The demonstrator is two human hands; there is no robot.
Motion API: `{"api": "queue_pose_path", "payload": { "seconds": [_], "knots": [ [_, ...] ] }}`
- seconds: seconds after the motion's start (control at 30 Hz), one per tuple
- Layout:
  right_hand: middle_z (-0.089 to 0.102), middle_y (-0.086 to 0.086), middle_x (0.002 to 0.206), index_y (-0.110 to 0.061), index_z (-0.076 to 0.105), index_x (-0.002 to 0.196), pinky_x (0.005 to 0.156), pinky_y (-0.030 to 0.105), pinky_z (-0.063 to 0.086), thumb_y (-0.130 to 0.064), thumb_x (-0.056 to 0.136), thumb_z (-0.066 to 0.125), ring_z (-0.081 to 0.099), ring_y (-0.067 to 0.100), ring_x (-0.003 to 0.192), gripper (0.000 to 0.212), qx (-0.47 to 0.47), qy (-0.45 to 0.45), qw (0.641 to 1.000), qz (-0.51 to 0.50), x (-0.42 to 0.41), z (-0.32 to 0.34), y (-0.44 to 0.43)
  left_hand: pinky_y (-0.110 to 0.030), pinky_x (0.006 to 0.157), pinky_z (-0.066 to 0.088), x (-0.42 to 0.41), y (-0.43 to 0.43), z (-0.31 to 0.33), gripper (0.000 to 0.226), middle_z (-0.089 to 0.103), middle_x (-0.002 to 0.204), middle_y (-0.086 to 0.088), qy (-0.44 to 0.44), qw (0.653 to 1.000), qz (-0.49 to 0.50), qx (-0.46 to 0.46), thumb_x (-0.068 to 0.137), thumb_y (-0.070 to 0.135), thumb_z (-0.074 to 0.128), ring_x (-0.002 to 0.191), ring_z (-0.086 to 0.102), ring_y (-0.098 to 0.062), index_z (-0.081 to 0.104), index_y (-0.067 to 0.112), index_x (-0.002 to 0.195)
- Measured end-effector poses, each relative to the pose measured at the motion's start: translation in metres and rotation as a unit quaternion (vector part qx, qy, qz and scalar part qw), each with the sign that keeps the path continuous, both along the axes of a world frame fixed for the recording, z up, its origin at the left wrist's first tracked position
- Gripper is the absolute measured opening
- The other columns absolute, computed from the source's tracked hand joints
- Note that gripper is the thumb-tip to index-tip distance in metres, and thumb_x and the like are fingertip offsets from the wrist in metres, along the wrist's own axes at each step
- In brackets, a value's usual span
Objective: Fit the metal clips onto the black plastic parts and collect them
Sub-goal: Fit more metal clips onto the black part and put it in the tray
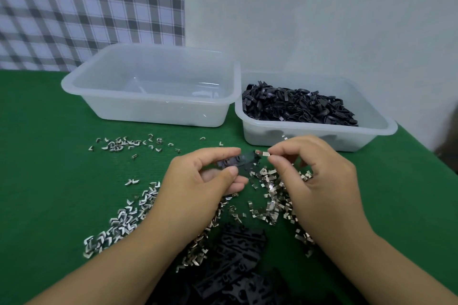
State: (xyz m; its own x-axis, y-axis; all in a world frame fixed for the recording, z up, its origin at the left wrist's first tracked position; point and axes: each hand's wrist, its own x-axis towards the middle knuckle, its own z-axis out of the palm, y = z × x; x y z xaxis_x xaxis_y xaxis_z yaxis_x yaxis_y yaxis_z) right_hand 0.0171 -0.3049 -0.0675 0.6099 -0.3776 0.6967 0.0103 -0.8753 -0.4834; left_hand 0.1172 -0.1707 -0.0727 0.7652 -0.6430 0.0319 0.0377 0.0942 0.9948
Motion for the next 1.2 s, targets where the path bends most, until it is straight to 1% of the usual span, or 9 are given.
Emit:
{"api": "queue_pose_path", "payload": {
  "seconds": [0.03,0.1,0.17,0.27,0.43,0.6,0.8,0.97,1.2],
  "knots": [
    [0.061,-0.010,0.078,-0.016,0.068,0.083,0.073,0.007,0.039,-0.013,0.080,0.066,0.052,0.001,0.076,0.005,-0.005,0.002,1.000,0.004,0.0003,-0.0003,0.0013,-0.016,0.062,0.055,0.0000,-0.0001,0.0006,0.030,0.074,0.072,-0.005,0.004,1.000,0.003,-0.009,0.083,-0.005,0.064,0.071,0.074,-0.019,0.069,0.021,0.097],
    [0.062,-0.007,0.078,-0.014,0.068,0.082,0.075,0.016,0.042,-0.013,0.081,0.065,0.056,0.009,0.078,0.004,-0.027,0.004,0.999,0.017,0.0015,-0.0010,0.0039,-0.018,0.059,0.056,-0.0005,0.0001,0.0014,0.026,0.071,0.064,-0.004,0.007,1.000,0.012,-0.018,0.079,-0.007,0.068,0.068,0.074,-0.022,0.067,0.015,0.092],
    [0.063,-0.005,0.079,-0.011,0.068,0.081,0.077,0.023,0.044,-0.012,0.082,0.064,0.056,0.012,0.078,0.005,-0.055,0.010,0.998,0.025,0.0023,-0.0015,0.0058,-0.017,0.054,0.055,-0.0014,0.0005,0.0020,0.021,0.069,0.058,-0.005,0.004,1.000,0.017,-0.020,0.074,-0.007,0.072,0.064,0.073,-0.022,0.066,0.011,0.080],
    [0.063,-0.004,0.079,-0.011,0.068,0.082,0.078,0.024,0.043,-0.012,0.083,0.064,0.055,0.014,0.077,0.005,-0.084,0.023,0.996,0.027,0.0019,-0.0021,0.0063,-0.016,0.051,0.053,-0.0014,0.0005,0.0015,0.020,0.070,0.058,-0.009,0.010,1.000,0.018,-0.017,0.070,-0.005,0.075,0.059,0.073,-0.022,0.069,0.013,0.065],
    [0.062,-0.002,0.079,-0.011,0.068,0.082,0.079,0.022,0.040,-0.012,0.084,0.062,0.053,0.017,0.076,0.007,-0.112,0.048,0.992,0.011,0.0011,-0.0014,0.0072,-0.016,0.050,0.053,-0.0010,-0.0003,0.0012,0.015,0.071,0.059,-0.010,0.001,1.000,0.011,-0.007,0.070,0.002,0.077,0.057,0.072,-0.020,0.072,0.015,0.069],
    [0.062,0.000,0.079,-0.011,0.068,0.082,0.073,0.029,0.043,-0.011,0.084,0.062,0.054,0.021,0.075,0.007,-0.134,0.058,0.989,0.006,0.0014,-0.0010,0.0091,-0.016,0.050,0.053,-0.0014,-0.0003,0.0009,0.014,0.071,0.058,-0.009,-0.014,1.000,0.007,-0.003,0.071,0.002,0.076,0.056,0.072,-0.019,0.073,0.015,0.070],
    [0.061,0.001,0.080,-0.011,0.068,0.083,0.071,0.034,0.045,-0.012,0.085,0.060,0.053,0.022,0.076,0.008,-0.142,0.076,0.987,0.007,-0.0002,-0.0011,0.0100,-0.016,0.049,0.052,-0.0026,-0.0006,0.0006,0.012,0.071,0.059,-0.010,-0.020,1.000,0.017,0.000,0.071,-0.001,0.076,0.055,0.071,-0.019,0.072,0.010,0.069],
    [0.062,-0.001,0.078,-0.012,0.068,0.082,0.072,0.028,0.042,-0.012,0.084,0.062,0.053,0.020,0.075,0.006,-0.124,0.073,0.989,0.010,0.0009,-0.0007,0.0106,-0.016,0.049,0.052,-0.0030,-0.0008,0.0003,0.015,0.071,0.059,-0.009,-0.021,1.000,0.014,0.000,0.072,-0.002,0.076,0.055,0.071,-0.018,0.071,0.013,0.070],
    [0.060,-0.005,0.078,-0.015,0.070,0.079,0.074,0.023,0.042,-0.009,0.078,0.071,0.055,0.015,0.079,0.006,-0.026,0.051,0.998,0.039,0.0017,-0.0020,0.0070,-0.018,0.049,0.053,-0.0019,-0.0007,-0.0002,0.017,0.071,0.061,-0.009,-0.018,1.000,-0.008,-0.004,0.073,0.001,0.075,0.057,0.072,-0.020,0.073,0.018,0.070]
  ]
}}
